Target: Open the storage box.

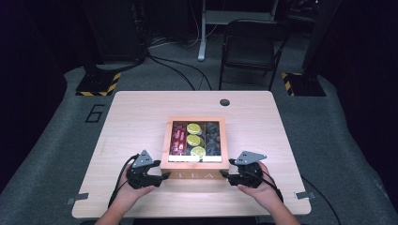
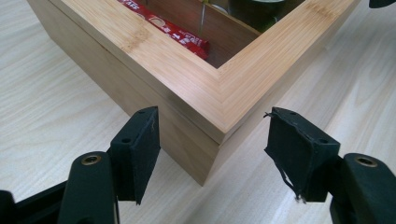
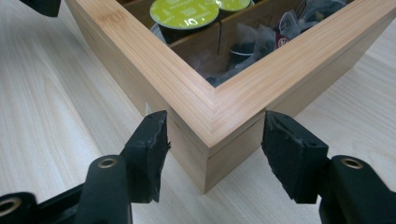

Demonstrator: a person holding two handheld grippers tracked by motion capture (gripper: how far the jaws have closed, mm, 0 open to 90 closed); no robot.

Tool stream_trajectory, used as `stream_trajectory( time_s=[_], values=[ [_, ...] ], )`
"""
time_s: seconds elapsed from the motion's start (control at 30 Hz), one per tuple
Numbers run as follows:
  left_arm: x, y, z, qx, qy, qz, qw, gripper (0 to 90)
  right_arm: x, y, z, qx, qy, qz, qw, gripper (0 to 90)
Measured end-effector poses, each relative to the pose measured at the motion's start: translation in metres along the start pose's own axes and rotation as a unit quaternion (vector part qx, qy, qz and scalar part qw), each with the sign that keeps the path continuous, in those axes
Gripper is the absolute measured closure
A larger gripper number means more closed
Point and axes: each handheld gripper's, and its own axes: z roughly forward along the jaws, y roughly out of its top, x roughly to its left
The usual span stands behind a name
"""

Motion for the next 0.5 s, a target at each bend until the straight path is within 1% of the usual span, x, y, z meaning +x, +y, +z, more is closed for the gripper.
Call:
stream_trajectory(
  time_s=[0.03,0.1,0.13,0.17,0.2,0.3,0.33,0.43,0.5],
  values=[
    [0.0004,-0.0002,0.0005,0.000,0.000,-0.002,1.0000,34.9,-0.0001,-0.0003,0.0007,0.003,-0.002,-0.004,1.0000,40.9],
    [0.0003,-0.0007,0.0014,-0.002,0.000,-0.003,1.0000,35.9,0.0003,-0.0010,0.0026,0.005,-0.005,-0.001,1.0000,42.3],
    [0.0002,-0.0007,0.0018,-0.002,0.001,-0.001,1.0000,36.8,-0.0004,-0.0013,0.0031,0.008,-0.004,-0.005,0.9999,43.1],
    [-0.0002,-0.0008,0.0023,-0.002,0.001,0.000,1.0000,37.3,-0.0005,-0.0019,0.0032,0.010,0.003,0.000,0.9999,42.9],
    [-0.0002,-0.0008,0.0026,0.001,0.000,0.002,1.0000,38.0,-0.0006,-0.0020,0.0033,0.009,0.003,-0.001,1.0000,43.0],
    [-0.0013,-0.0012,0.0054,0.003,0.009,0.006,0.9999,38.6,-0.0010,-0.0019,0.0028,0.009,0.002,0.003,1.0000,43.9],
    [-0.0008,-0.0008,0.0052,0.006,0.006,0.005,0.9999,38.7,-0.0015,-0.0021,0.0030,0.005,0.004,0.005,1.0000,44.2],
    [-0.0016,-0.0010,0.0054,0.004,0.011,0.004,0.9999,39.0,-0.0013,-0.0021,0.0029,0.005,0.003,0.005,1.0000,44.3],
    [-0.0014,-0.0005,0.0043,0.005,0.008,0.004,0.9999,39.3,-0.0014,-0.0020,0.0028,0.006,0.003,0.005,1.0000,44.4]
  ],
)
